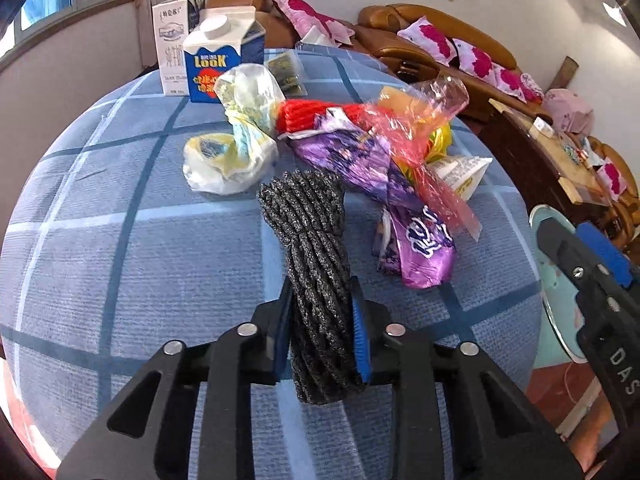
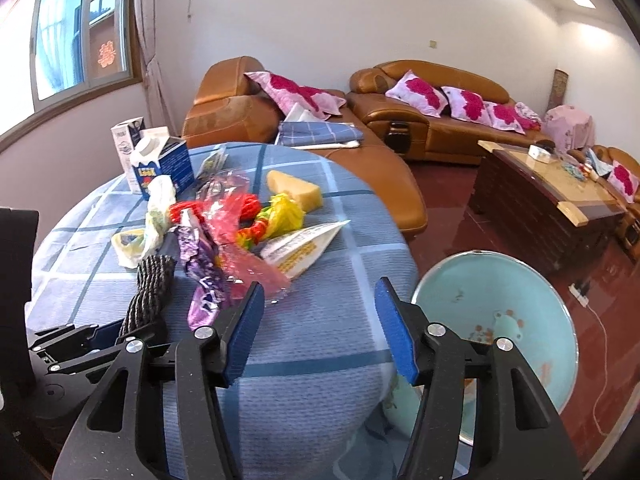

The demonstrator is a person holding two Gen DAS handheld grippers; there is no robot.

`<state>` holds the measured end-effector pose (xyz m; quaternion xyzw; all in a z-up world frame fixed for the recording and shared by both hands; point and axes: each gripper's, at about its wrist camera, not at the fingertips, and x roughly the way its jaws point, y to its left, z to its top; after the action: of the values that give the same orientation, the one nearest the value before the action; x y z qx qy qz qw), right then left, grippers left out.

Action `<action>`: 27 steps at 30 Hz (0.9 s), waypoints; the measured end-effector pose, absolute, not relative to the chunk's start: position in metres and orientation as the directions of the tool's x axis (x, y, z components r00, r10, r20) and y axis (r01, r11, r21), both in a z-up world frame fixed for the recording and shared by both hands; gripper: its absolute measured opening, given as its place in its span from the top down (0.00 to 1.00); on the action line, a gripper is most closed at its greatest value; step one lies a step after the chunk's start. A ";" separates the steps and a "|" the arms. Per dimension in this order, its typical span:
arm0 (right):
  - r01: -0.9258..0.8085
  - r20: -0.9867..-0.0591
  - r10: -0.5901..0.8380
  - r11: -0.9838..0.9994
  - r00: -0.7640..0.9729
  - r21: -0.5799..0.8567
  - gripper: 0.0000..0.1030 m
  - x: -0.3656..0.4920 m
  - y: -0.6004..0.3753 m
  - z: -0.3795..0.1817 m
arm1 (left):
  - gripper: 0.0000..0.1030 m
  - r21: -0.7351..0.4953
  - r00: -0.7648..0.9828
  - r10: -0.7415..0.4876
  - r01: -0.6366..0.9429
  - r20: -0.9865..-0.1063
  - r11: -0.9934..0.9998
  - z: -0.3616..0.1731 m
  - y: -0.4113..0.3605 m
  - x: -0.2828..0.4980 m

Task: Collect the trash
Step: 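Grasp the black mesh rope bundle with the left tool and lift it, then grasp the purple snack wrapper with the right tool while the left tool holds the rope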

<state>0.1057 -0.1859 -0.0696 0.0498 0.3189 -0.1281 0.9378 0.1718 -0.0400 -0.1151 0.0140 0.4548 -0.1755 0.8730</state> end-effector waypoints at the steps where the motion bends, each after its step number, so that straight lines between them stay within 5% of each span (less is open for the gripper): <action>1: 0.266 -0.613 -0.202 0.964 0.764 0.015 0.46 0.107 -0.184 -0.070 | 0.77 -0.133 0.533 -0.293 0.318 -0.794 0.939 -0.112 -0.037 0.172; 16: 0.167 -0.712 -0.042 0.980 0.701 0.107 0.50 0.152 -0.150 -0.097 | 0.77 -0.111 0.648 -0.214 0.196 -0.731 0.974 -0.082 0.039 0.187; 21: 0.155 -0.749 0.007 0.977 0.663 0.146 0.70 0.164 -0.146 -0.110 | 0.77 -0.095 0.646 -0.190 0.180 -0.739 0.979 -0.085 0.044 0.189; 27: 0.130 -0.741 0.033 0.978 0.671 0.161 0.76 0.161 -0.143 -0.108 | 0.77 -0.084 0.640 -0.180 0.178 -0.747 0.980 -0.086 0.041 0.188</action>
<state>0.1612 -0.1431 -0.1081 0.1007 0.4050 -0.0269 0.9084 0.1877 0.0410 -0.0865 -0.0011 0.4126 -0.0990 0.9055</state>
